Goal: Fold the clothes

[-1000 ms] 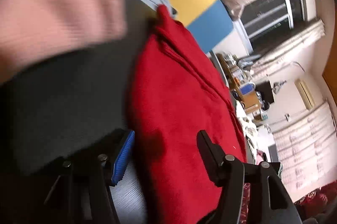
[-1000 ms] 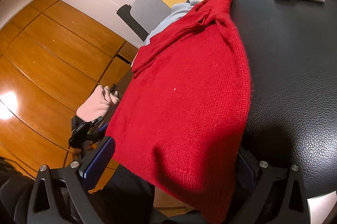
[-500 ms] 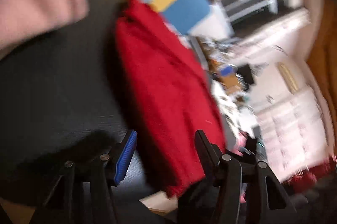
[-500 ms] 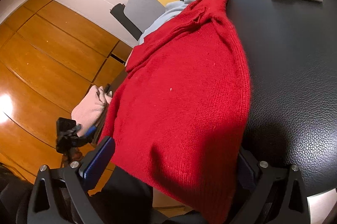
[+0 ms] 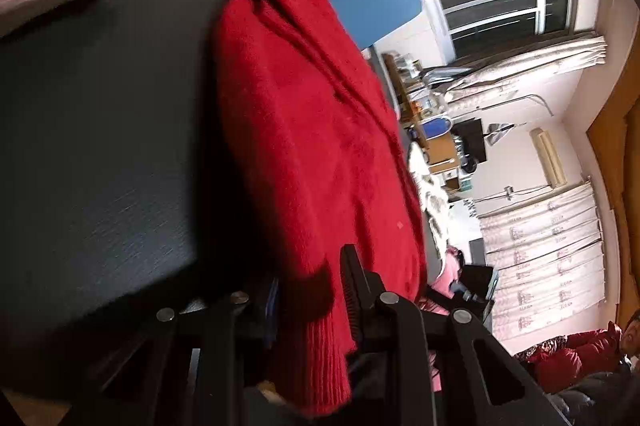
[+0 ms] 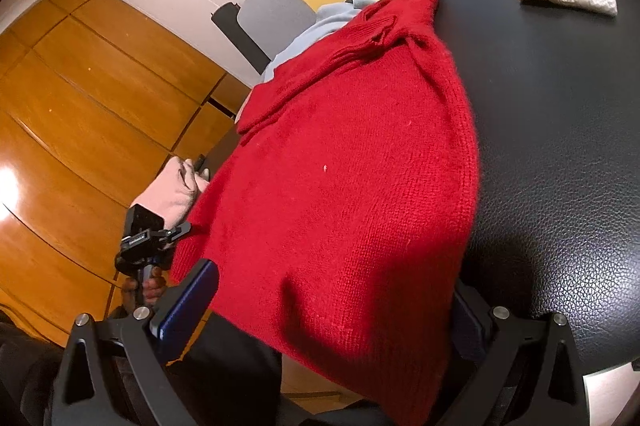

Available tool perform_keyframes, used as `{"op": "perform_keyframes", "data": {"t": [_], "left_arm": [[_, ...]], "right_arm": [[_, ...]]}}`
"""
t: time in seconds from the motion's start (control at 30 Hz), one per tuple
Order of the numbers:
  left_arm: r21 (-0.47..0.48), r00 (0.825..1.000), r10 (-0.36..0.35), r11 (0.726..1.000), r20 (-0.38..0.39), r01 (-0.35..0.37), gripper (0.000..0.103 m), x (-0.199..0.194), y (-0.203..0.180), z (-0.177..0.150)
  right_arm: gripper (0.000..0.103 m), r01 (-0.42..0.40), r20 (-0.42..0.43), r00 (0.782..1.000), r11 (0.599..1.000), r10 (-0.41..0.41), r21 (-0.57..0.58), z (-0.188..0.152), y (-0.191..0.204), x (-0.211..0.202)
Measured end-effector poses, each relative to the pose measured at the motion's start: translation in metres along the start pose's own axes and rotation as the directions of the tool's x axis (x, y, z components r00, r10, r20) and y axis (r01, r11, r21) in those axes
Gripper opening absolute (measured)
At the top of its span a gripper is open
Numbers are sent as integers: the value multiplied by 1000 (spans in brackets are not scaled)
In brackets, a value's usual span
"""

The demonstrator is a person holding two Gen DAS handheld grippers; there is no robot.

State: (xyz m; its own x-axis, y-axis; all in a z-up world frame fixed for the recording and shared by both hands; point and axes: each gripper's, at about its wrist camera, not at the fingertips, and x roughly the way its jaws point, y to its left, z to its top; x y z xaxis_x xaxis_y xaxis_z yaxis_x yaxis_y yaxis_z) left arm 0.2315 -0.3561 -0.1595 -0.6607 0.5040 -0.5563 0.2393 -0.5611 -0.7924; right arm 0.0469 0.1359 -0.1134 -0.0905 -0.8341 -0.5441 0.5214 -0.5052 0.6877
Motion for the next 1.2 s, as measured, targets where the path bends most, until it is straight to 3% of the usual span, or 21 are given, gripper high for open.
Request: {"op": "perform_keyframes", "data": {"t": [0.07,0.13,0.2,0.23,0.27,0.33,0.37,0.4,0.67,0.8,1.03,1.2], "left_arm": [[48,997,76,996,-5,-75,31,-1,-3,-6],[89,995,103,991,-8,-101,34,1,-7,-8],[126,992,124,985,-10,-122,32,9,-13,-9],[145,991,136,981,-10,-133,26,14,-17,-10],[164,989,147,976,-11,-143,13,19,-20,-10],[223,985,173,960,-14,-166,12,24,-33,-17],[256,982,187,950,-15,-177,12,25,-40,-21],[273,982,186,946,-18,-174,12,25,-45,-25],[198,999,35,980,-10,-32,11,-13,-39,-46],[184,998,-66,981,10,63,11,-29,-43,-33],[256,977,-201,950,74,176,11,-27,-79,37],[225,967,-213,958,143,178,11,-6,-80,113]], "right_arm": [[103,2,-11,1000,999,-1,32,3,-1,0],[99,22,-10,1000,1000,-22,18,2,2,-1],[84,73,-13,997,997,-74,-38,-1,7,-1],[80,95,-13,995,994,-95,-53,-3,8,-1],[70,116,-12,993,991,-117,-68,-5,8,-1],[46,148,-33,988,987,-150,-64,-6,5,-3],[24,163,-45,985,985,-166,-60,-7,2,-4],[11,179,-57,982,982,-182,-56,-8,0,-5],[9,-28,-47,998,992,34,120,-15,-24,-8],[9,-211,51,977,961,205,179,-2,-26,-11],[9,-312,114,949,931,295,191,48,-23,-4],[9,-275,120,958,950,259,148,104,-17,12]]}}
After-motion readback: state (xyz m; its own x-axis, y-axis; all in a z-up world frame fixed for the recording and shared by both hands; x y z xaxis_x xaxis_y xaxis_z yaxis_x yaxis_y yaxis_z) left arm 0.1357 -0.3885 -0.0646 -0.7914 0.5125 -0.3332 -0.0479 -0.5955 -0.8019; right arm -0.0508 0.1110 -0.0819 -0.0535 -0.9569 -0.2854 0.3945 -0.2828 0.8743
